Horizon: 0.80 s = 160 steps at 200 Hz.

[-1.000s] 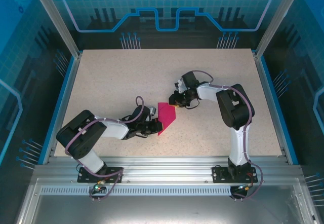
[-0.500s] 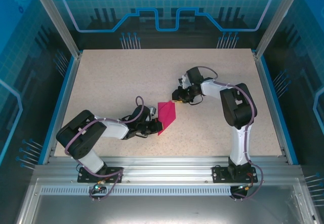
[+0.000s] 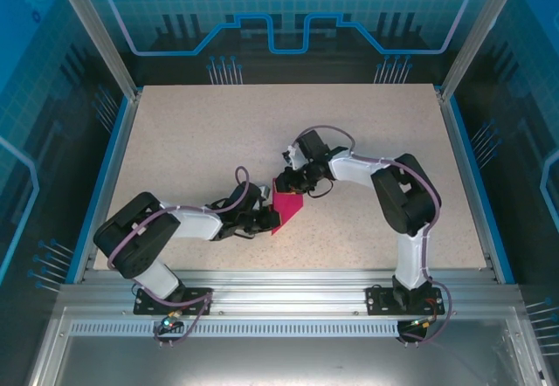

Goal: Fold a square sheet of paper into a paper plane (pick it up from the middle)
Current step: Fourth fold the wing at the center of the table.

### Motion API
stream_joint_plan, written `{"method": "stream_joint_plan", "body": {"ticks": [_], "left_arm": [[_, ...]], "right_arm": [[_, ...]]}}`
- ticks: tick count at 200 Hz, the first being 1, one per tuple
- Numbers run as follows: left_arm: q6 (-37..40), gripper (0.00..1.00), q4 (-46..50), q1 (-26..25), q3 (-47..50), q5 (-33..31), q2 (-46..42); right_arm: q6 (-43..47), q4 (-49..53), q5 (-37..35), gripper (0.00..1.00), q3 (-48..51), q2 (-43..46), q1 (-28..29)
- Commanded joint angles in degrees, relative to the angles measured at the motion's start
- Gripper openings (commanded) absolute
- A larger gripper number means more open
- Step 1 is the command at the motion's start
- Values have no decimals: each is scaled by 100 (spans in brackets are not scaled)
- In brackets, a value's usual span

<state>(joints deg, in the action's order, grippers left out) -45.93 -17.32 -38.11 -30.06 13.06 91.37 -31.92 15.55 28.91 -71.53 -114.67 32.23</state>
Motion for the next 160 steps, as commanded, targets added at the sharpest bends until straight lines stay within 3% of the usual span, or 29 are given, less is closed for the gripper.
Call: {"method": "stream_joint_plan", "body": {"ticks": [1,41,83,117,160], "left_arm": [[238,7,1482,-87,234,-74,-85],[256,11,1818,-85,264,-66,-639],[254,12,2018,-88,503,280,-625],[345,13,2867,-100,606,288,-824],[426,18,3732,-83,584,33,-2127]], "right_arm": [[-17,80,-82,23,134,-354,0],[61,126,-275,21,243,-516,3],[4,88,-298,21,297,-574,1],[-33,106,-333,21,297,-535,1],[-59,55,-252,22,323,-497,10]]}}
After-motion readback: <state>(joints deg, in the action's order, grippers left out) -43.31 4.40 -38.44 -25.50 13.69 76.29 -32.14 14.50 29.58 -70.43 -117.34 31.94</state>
